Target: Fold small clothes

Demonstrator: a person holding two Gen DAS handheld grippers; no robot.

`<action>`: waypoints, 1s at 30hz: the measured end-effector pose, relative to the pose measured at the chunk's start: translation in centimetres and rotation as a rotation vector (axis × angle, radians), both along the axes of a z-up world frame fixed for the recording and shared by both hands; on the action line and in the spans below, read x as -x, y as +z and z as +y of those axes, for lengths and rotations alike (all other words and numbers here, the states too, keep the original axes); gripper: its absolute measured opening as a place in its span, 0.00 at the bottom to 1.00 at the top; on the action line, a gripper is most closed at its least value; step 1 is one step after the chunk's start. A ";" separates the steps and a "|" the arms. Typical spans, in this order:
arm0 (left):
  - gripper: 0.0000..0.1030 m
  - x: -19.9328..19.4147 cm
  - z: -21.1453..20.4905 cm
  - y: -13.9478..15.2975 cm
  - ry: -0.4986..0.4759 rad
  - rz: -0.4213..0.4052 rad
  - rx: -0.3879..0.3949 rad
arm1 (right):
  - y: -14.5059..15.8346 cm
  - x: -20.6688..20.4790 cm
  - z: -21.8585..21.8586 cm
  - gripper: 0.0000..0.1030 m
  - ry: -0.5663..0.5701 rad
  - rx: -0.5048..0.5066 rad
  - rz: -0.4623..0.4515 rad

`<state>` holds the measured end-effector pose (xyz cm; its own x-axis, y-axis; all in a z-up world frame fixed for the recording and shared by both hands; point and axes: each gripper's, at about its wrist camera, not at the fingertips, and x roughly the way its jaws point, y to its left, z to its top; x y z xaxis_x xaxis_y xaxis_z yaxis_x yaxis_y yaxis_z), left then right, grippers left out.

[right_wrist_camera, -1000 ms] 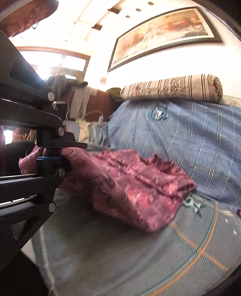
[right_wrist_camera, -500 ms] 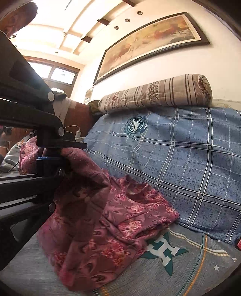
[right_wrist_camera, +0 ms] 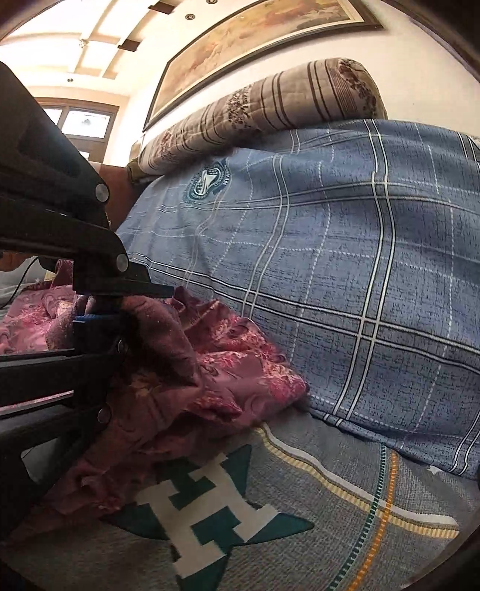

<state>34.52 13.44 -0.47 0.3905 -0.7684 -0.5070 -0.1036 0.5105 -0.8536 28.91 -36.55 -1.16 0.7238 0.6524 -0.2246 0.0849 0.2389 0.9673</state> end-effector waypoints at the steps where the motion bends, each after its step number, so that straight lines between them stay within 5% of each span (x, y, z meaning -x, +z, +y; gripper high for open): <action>1: 0.06 -0.6 -0.2 -0.2 0.001 -0.004 -0.014 | -0.3 -0.4 -0.2 0.08 -0.007 -0.011 0.004; 9: 0.06 -3.7 -0.8 -4.6 0.020 0.122 -0.073 | -4.0 -2.4 -2.3 0.08 -0.089 0.032 0.142; 16: 0.08 -3.4 0.0 -4.0 0.036 0.163 -0.034 | -3.7 -2.4 -2.1 0.10 -0.099 0.059 0.182; 18: 0.14 -2.8 0.4 -2.7 0.031 0.141 -0.039 | -3.2 -2.3 -2.0 0.21 -0.089 0.054 0.183; 20: 0.46 -1.8 1.1 -1.1 0.047 0.104 -0.074 | -2.1 -1.9 -2.3 0.32 -0.093 0.067 0.169; 21: 0.51 -1.3 1.5 -0.3 0.062 0.085 -0.085 | -1.4 -1.5 -2.6 0.38 -0.105 0.068 0.152; 26: 0.54 0.4 3.0 2.6 0.045 0.041 -0.112 | 0.7 0.4 -4.3 0.40 -0.117 0.072 0.115; 30: 0.56 2.0 0.2 4.6 -0.083 -0.022 -0.300 | 3.5 1.6 -2.8 0.40 -0.011 0.269 0.049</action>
<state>32.55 13.64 4.11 0.3463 -0.6156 -0.7079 -0.0338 0.7459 -0.6652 27.36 -39.35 2.38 0.7146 0.5564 -0.4241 0.1346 0.4855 0.8638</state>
